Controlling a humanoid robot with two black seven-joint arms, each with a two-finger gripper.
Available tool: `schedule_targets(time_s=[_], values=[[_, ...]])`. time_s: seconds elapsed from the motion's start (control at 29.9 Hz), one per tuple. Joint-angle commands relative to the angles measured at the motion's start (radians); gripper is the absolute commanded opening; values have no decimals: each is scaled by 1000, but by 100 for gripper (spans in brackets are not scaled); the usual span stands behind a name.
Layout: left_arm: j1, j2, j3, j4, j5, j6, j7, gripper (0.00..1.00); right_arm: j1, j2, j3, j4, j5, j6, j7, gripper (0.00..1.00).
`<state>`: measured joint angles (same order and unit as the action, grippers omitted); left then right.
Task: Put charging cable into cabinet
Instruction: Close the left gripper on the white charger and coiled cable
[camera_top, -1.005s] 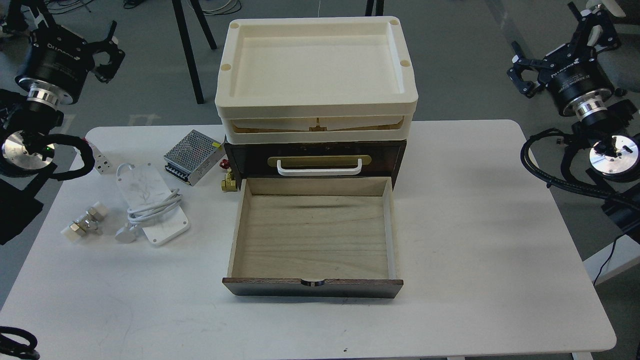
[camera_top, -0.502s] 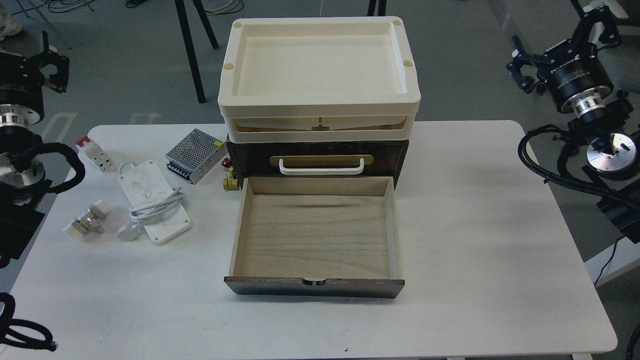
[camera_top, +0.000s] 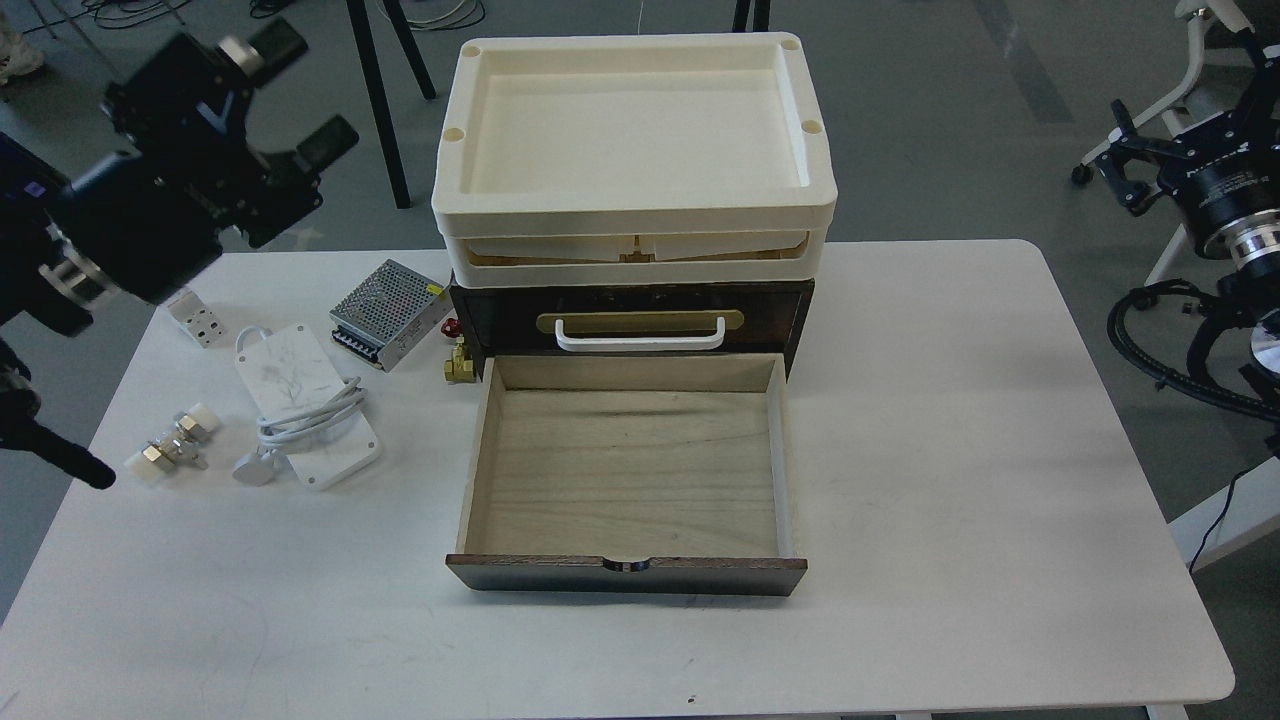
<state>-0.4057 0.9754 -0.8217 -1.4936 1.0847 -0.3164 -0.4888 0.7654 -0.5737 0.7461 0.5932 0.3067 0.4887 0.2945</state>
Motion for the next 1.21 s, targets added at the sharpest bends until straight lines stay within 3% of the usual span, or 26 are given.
schedule_targets(time_s=[0.0,0.1,0.23,0.47,0.7,1.07,1.17], values=[[25,80,111,-7,432,132,0,99,-29,-9,9,3,0,0,0,100],[18,103,208,42,646,242,0,99,-41,-9,9,4,2,0,0,100],[15,91,251,209,881,329,0,99,-47,-8,12,5,2,0,0,100],[-68,-44,280,406,1043,333,0,98,-49,5,12,5,2,0,0,100],[-189,-167,450,562,1049,335,0,93,-61,-2,13,4,2,0,0,100],[-219,-310,492,779,1052,396,0,88,-77,-6,13,4,2,0,2,100],[-219,-330,492,822,1051,427,0,79,-78,-6,13,4,2,0,3,100]])
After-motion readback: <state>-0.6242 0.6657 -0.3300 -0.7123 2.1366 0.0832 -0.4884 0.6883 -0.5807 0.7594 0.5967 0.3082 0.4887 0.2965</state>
